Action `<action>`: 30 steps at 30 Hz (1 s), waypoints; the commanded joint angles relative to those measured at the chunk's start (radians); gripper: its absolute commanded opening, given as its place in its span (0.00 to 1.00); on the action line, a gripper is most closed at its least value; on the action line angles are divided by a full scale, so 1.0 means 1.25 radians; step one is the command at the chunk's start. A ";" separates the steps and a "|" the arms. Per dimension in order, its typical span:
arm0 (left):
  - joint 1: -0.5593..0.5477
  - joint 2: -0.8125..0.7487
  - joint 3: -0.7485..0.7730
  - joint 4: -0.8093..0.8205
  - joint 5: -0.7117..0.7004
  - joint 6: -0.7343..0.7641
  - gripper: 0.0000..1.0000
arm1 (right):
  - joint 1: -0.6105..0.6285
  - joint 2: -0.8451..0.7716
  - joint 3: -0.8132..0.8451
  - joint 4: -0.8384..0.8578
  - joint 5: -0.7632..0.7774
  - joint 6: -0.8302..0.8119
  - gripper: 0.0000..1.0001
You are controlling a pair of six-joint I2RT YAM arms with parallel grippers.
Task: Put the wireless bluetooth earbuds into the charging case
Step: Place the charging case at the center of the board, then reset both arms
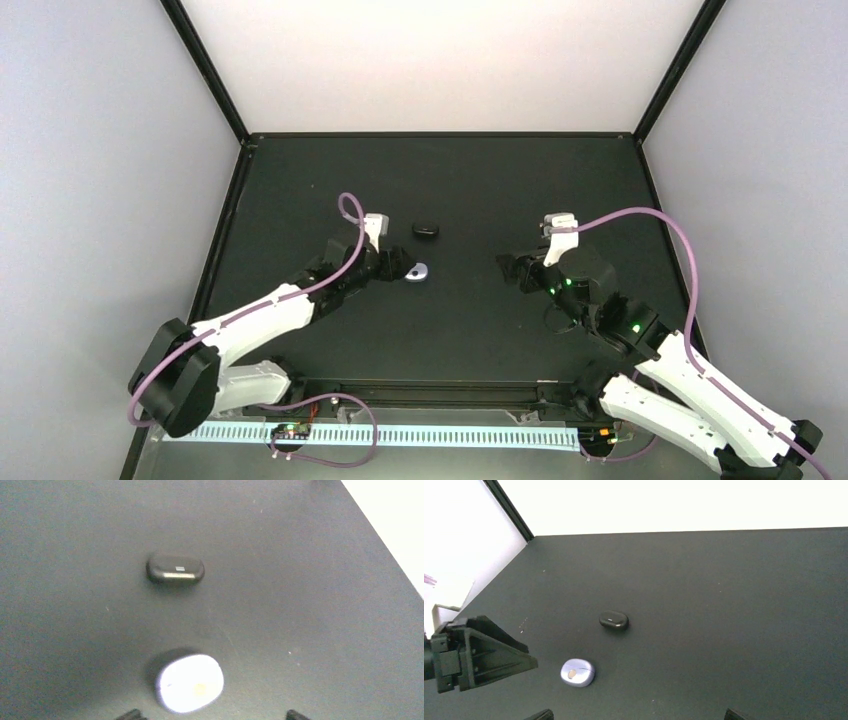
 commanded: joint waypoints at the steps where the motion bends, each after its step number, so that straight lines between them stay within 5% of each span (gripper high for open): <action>1: -0.008 0.065 -0.011 0.027 0.099 0.041 0.62 | -0.002 -0.011 -0.012 0.014 -0.022 0.021 0.89; 5: -0.060 0.145 0.014 0.042 0.098 0.034 0.38 | -0.002 -0.020 -0.005 -0.015 -0.013 0.031 0.89; 9: -0.073 0.202 0.030 0.046 0.095 0.010 0.34 | -0.003 -0.034 -0.001 -0.039 -0.012 0.044 0.89; 11: -0.074 0.195 0.028 0.038 0.076 0.000 0.42 | -0.003 -0.043 -0.004 -0.044 -0.015 0.045 0.89; 17: -0.046 0.018 0.066 -0.146 -0.088 0.000 0.91 | -0.002 -0.067 -0.008 -0.040 0.046 0.053 0.91; 18: -0.036 -0.019 0.081 -0.190 -0.121 -0.001 0.97 | -0.003 -0.072 -0.009 -0.029 0.068 0.054 0.98; 23: -0.014 -0.193 0.192 -0.347 -0.363 -0.023 0.99 | -0.002 -0.118 -0.026 0.082 0.258 0.145 1.00; 30: -0.015 -0.264 0.336 -0.423 -0.527 0.090 0.99 | -0.003 0.056 0.188 0.052 0.232 0.026 1.00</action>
